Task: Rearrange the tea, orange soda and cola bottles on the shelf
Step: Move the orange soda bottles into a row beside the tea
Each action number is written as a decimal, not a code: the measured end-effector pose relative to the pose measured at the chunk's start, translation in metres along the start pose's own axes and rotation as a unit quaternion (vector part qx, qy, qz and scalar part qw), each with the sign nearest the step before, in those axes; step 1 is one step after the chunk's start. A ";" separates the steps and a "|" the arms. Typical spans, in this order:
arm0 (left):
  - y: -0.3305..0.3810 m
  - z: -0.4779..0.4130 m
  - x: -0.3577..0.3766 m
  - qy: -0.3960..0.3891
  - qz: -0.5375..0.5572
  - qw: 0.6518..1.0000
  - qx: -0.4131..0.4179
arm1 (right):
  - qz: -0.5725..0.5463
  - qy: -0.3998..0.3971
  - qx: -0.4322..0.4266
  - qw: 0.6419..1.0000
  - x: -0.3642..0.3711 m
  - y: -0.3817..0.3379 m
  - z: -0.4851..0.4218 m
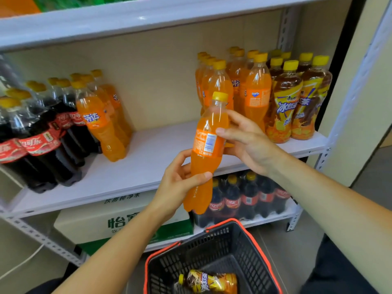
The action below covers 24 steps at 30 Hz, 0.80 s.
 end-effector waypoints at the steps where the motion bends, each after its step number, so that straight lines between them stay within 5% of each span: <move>1: -0.001 0.000 0.001 0.000 -0.003 1.000 0.002 | 0.000 0.010 -0.006 1.000 0.000 0.000 0.000; 9: -0.008 -0.002 -0.005 0.071 -0.091 0.993 0.002 | 0.060 0.116 -0.010 0.991 -0.002 0.010 -0.002; 17: -0.016 -0.003 -0.003 -0.027 -0.008 0.999 -0.027 | 0.012 0.011 0.032 0.999 -0.001 0.007 -0.001; 21: -0.015 -0.003 0.008 -0.050 -0.064 0.997 -0.012 | 0.032 0.087 -0.002 0.996 -0.003 0.011 0.000; 24: -0.017 -0.004 0.011 0.018 -0.116 0.993 -0.007 | 0.060 0.138 -0.003 0.989 -0.006 0.016 0.001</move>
Point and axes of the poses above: each hand's wrist, its own z-axis away from the middle knuckle, its own x-axis out of the palm, y = z × x, the point moved 4 cm from there along -z, towards the middle knuckle, and after that the axes turned 13 degrees about -z, right-handed, at the moved point
